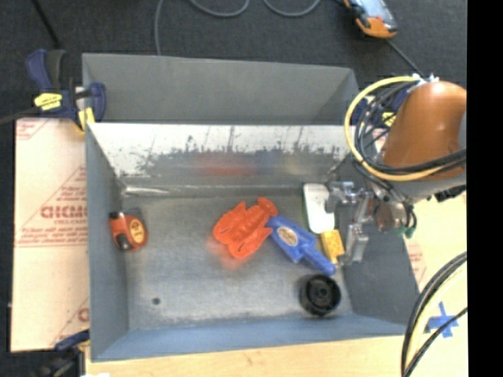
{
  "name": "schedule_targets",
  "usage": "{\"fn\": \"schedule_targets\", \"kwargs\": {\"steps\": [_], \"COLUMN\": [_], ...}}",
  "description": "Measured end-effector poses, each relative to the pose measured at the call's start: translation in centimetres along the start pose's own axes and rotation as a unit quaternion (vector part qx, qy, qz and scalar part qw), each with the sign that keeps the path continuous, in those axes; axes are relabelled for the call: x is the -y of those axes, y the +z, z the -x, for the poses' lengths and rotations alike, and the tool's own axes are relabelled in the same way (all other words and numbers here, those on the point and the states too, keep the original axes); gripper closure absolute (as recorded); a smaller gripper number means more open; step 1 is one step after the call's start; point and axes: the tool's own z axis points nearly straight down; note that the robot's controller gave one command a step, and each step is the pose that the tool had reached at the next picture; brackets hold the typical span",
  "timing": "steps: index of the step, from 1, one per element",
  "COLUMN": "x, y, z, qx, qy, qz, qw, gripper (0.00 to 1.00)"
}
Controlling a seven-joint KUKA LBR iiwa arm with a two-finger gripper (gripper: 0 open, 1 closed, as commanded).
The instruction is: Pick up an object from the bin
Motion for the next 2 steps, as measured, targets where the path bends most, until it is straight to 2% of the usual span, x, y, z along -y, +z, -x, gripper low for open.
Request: {"fn": "schedule_targets", "kwargs": {"steps": [1,2], "x": [-2.0,-3.3], "y": [2.0,4.6], "z": [-0.6,-2.2], "qx": [0.0017,-0.0002], "qy": [-0.048,-0.040], "qz": [-0.001,0.001], "qw": [0.9988,0.9992], "gripper": [0.00,0.00]}}
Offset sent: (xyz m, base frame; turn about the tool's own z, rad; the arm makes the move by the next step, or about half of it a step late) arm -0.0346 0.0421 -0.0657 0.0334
